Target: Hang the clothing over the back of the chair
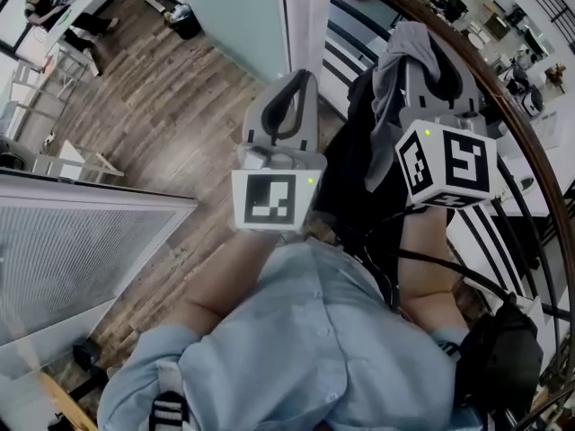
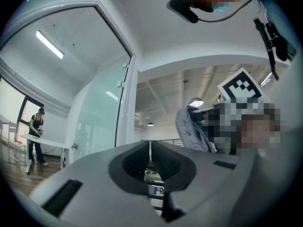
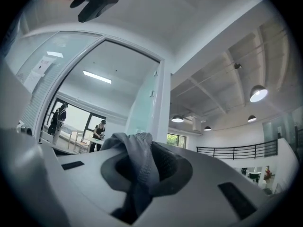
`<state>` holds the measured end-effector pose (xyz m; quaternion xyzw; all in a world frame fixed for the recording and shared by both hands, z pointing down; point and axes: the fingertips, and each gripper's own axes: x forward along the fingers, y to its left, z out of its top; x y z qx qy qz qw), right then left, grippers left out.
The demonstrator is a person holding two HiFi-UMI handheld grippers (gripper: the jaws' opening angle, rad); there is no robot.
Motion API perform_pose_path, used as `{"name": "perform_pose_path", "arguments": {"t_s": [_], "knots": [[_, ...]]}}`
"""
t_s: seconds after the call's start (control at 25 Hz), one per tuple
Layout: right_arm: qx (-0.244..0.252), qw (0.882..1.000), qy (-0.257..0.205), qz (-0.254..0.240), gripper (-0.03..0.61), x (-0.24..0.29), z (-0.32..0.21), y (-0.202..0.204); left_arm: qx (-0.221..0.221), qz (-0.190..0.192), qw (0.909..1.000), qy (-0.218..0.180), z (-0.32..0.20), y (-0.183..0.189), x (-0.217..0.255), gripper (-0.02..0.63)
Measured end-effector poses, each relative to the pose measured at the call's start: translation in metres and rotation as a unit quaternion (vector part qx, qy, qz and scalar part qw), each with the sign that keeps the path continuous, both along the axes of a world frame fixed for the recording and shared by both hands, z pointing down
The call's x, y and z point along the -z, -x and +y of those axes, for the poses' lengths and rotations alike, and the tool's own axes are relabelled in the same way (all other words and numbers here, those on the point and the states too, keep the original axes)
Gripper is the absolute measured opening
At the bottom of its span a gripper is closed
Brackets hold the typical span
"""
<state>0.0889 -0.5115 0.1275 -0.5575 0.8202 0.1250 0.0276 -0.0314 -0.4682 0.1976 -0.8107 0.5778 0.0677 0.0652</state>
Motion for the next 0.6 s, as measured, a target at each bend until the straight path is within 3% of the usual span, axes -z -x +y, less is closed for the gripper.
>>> {"name": "perform_pose_path", "arguments": {"t_s": [0.12,0.16,0.24,0.28,0.6], "knots": [[0.026,0.997,0.029,0.063,0.048,-0.020,-0.016,0.027,0.011,0.010,0.9999,0.003,-0.006,0.009,-0.008,0.018],[0.031,0.993,0.045,0.101,0.083,-0.032,-0.021,0.036,0.013,0.015,0.9998,0.005,-0.009,0.012,-0.011,0.018],[0.035,0.981,0.077,0.174,0.212,-0.056,-0.026,0.050,0.014,0.025,0.9995,0.012,-0.012,0.020,-0.019,0.018],[0.035,0.976,0.088,0.198,0.224,-0.065,-0.026,0.054,0.012,0.028,0.9994,0.015,-0.013,0.023,-0.023,0.018],[0.040,0.953,0.144,0.262,0.261,-0.102,-0.006,0.059,-0.020,0.045,0.9987,0.011,-0.015,0.028,-0.035,0.018]]}}
